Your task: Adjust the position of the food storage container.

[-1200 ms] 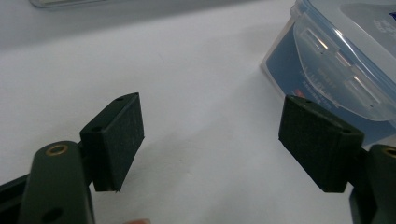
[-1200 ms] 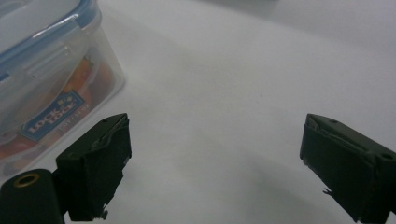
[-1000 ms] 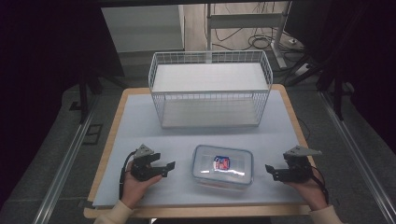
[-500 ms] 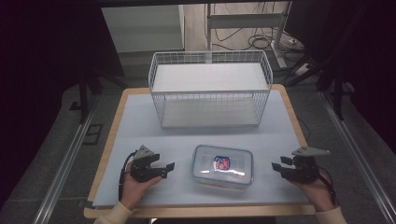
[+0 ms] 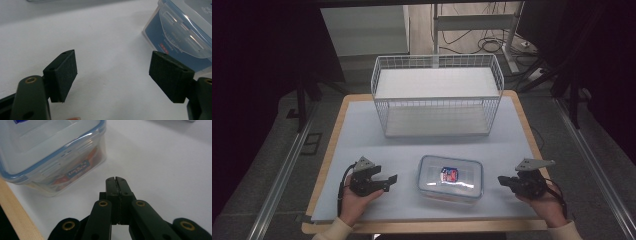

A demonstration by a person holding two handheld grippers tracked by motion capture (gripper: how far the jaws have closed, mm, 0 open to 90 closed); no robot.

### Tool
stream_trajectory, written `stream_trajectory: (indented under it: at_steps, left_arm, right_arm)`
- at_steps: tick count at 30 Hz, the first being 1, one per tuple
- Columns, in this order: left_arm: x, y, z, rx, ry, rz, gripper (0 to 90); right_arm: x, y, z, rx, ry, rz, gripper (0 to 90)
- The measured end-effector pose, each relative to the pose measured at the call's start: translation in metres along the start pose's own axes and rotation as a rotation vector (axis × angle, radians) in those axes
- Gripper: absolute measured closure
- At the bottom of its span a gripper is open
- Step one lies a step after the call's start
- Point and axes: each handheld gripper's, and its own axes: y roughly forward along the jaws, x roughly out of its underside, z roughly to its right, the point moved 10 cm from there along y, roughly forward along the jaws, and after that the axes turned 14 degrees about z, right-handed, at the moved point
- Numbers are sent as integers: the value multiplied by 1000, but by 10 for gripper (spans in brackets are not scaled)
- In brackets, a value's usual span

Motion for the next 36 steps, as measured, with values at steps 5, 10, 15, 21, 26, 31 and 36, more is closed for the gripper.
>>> stream_trajectory:
  at_steps: [5,10,15,21,26,31,36]
  left_arm:
    - [-1,-1,0,1,1,2,223]
    - [-1,0,0,1,-2,1,223]
    - [-1,0,2,6,6,1,223]
    - [0,0,1,5,1,-2,223]
    - [0,1,2,7,5,-6,223]
    - [1,1,1,5,3,-7,223]
    - [1,1,1,3,2,-6,223]
  right_arm:
    - [4,-2,-16,-51,-33,-32,898]
    - [23,0,-53,-155,-93,-107,898]
    - [30,10,-87,-227,-156,-149,898]
    - [28,20,-106,-250,-194,-134,898]
    - [25,24,-105,-229,-202,-108,898]
    - [22,24,-101,-228,-186,-91,899]
    - [19,27,-97,-213,-191,-81,899]
